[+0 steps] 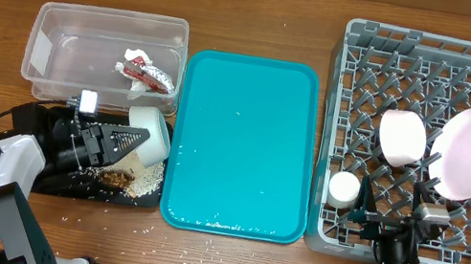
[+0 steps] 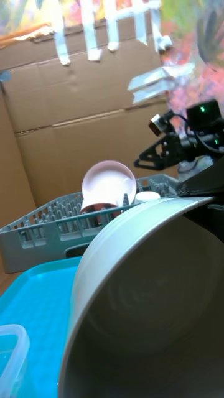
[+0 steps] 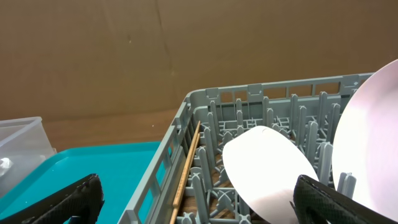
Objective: Sort waste into correct bins and load items into the dishwasher
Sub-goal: 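Tip the bowl over the black tray to dump the food, then carry the empty bowl to the rack and set it down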
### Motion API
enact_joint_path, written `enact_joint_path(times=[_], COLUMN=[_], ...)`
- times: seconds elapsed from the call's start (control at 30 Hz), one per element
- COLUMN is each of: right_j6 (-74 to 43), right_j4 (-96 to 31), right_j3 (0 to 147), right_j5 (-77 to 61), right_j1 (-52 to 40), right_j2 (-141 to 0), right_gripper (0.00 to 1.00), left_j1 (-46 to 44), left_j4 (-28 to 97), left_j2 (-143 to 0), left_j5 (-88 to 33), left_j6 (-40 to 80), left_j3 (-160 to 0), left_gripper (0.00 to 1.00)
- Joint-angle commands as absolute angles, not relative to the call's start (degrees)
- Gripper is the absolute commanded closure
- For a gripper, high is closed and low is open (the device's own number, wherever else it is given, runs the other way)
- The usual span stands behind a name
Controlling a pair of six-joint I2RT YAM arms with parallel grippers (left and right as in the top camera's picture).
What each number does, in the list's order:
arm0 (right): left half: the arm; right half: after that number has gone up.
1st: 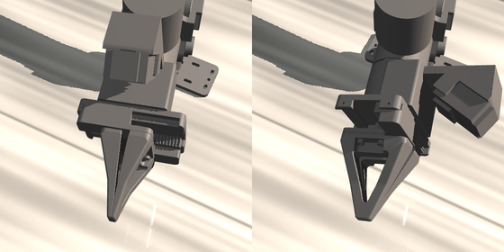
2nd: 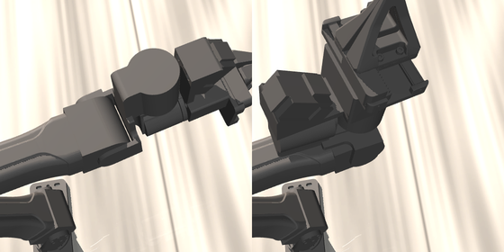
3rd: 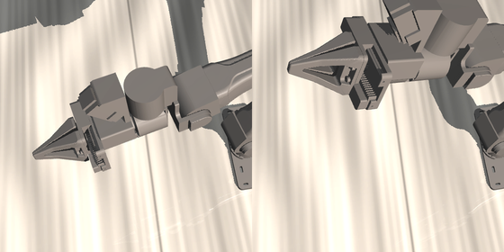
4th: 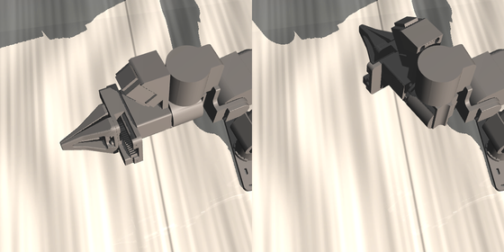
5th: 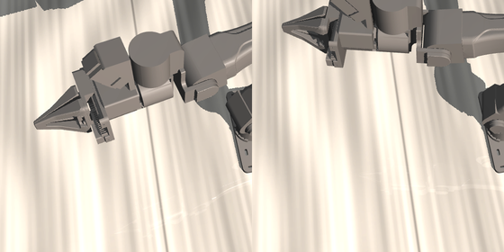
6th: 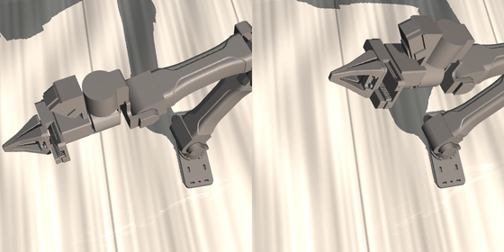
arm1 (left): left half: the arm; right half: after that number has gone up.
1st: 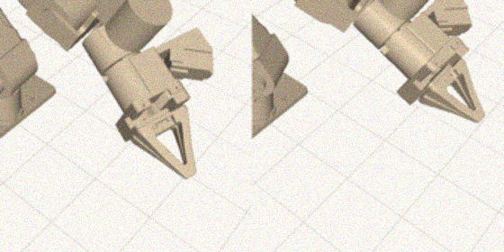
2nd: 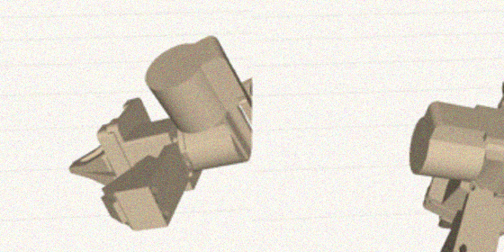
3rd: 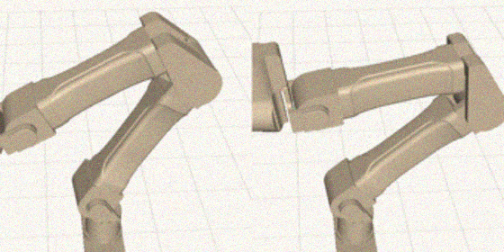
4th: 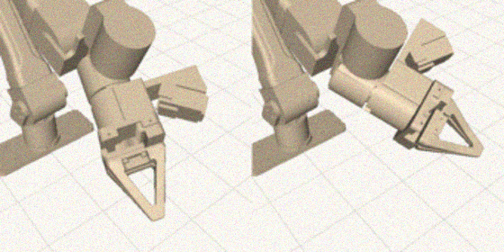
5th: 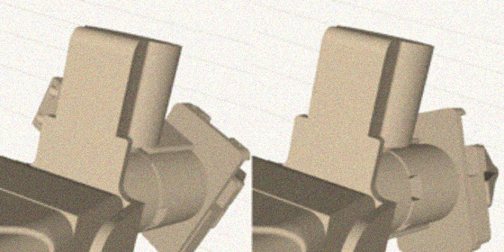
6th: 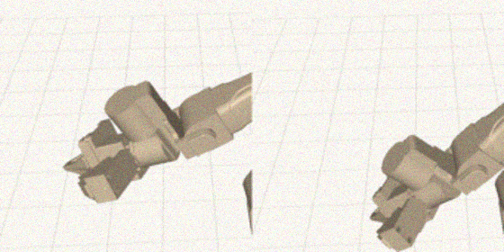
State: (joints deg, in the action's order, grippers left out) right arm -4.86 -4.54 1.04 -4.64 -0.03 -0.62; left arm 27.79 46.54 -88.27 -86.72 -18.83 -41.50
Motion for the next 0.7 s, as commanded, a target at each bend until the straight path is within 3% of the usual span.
enact_joint_path(times=[0.0, 0.13, 0.27, 0.33, 0.47, 0.67], right_j6=[-4.64, -4.64, -4.64, -4.64, -4.64, -4.64], right_j4=[-4.27, -4.27, -4.27, -4.27, -4.27, -4.27], right_j3=[0.45, 0.45, 0.45, 0.45, 0.45, 0.45], right_j5=[-4.56, -4.54, -4.54, -4.56, -4.56, -4.56], right_j1=[0.08, 0.08, 0.08, 0.08, 0.08, 0.08], right_j2=[-0.16, -0.16, -0.16, -0.16, -0.16, -0.16], right_gripper=[0.00, 0.00, 0.00, 0.00, 0.00, 0.00], left_j1=[26.11, 19.14, 6.68, -4.89, -20.53, -34.20], left_j4=[48.62, 48.80, 43.33, 27.92, 2.02, -35.94], left_j2=[-87.92, -86.26, -86.11, -86.11, -88.29, -107.22], left_j5=[-90.48, -87.57, -77.41, -64.20, -51.20, -48.82], left_j6=[-17.61, -14.96, -0.49, 16.84, 34.83, 53.93], left_j3=[-41.98, -48.47, -61.23, -66.65, -67.16, -71.81], left_gripper=[0.96, 0.96, 0.96, 0.96, 0.96, 0.96])
